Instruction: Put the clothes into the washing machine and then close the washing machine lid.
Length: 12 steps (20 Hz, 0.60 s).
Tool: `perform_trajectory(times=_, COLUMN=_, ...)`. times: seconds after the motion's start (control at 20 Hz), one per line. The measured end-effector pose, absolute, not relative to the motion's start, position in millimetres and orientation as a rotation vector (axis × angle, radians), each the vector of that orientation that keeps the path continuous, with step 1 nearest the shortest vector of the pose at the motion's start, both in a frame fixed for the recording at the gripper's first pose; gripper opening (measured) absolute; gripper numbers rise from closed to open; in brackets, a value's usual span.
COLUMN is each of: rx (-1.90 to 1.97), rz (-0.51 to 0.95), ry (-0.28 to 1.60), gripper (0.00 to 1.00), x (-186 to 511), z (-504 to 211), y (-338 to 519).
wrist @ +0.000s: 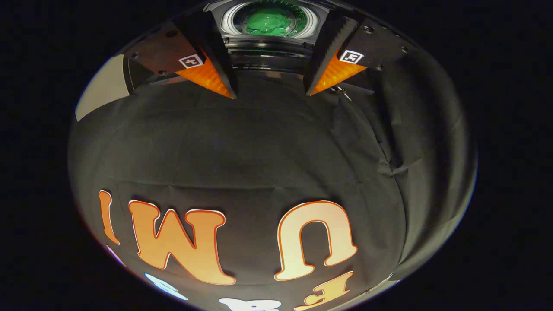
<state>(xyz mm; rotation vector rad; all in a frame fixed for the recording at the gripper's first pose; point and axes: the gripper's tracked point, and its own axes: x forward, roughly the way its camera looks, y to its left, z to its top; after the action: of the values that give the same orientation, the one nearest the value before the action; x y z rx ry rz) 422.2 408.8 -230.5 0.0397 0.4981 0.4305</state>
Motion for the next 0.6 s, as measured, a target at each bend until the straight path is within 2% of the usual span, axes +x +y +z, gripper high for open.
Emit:
perform_trajectory(times=0.3, rx=0.059, rz=0.362, ry=0.560, gripper=0.99, x=436.1, z=-255.4, y=405.5)
perform_trajectory(times=0.6, rx=0.045, rz=0.348, ry=0.578, gripper=1.00, x=417.3, z=-256.5, y=400.3)
